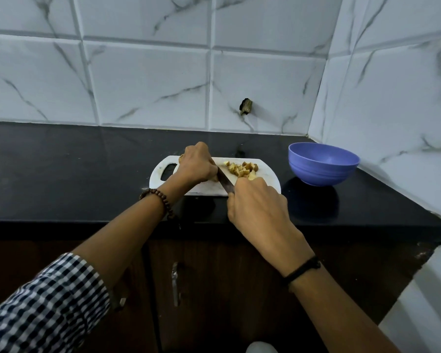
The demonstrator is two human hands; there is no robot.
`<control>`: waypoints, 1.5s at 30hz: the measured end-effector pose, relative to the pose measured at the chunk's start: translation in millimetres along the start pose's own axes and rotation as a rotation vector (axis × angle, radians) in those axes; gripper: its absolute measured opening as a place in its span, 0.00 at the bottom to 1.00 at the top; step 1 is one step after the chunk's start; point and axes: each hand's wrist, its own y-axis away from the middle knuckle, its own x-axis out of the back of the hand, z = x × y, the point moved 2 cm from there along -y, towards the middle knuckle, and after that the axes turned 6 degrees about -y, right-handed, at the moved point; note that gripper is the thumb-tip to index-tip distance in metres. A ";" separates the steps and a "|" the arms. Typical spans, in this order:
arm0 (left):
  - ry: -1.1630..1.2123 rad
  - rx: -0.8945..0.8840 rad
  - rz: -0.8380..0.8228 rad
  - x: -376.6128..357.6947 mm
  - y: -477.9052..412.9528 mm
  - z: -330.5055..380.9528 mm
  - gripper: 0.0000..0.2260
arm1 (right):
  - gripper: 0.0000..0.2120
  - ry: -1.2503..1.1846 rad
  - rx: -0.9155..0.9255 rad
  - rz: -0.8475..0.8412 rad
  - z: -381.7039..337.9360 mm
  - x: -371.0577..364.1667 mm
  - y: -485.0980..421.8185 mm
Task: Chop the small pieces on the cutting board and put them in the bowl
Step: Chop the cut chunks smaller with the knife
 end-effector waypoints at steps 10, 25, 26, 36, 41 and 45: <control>0.014 -0.127 -0.084 15.8 12.1 -5.6 0.06 | 0.10 0.088 0.044 -0.048 -2.3 3.5 4.0; 0.003 -0.126 0.106 17.9 15.5 -13.3 0.07 | 0.14 -0.083 -0.085 0.061 22.2 14.7 1.9; -0.001 -0.124 0.107 20.5 14.9 -16.0 0.08 | 0.14 -0.090 -0.088 0.086 23.5 15.8 1.0; -0.017 -0.087 0.085 32.3 16.2 -37.3 0.05 | 0.17 -0.042 -0.023 0.037 22.1 7.0 8.1; -0.038 -0.065 0.092 29.7 17.2 -37.3 0.05 | 0.21 -0.048 -0.034 0.000 32.0 15.3 12.4; -0.066 -0.036 0.107 30.8 16.2 -36.5 0.07 | 0.20 -0.028 -0.037 -0.004 38.7 23.4 10.6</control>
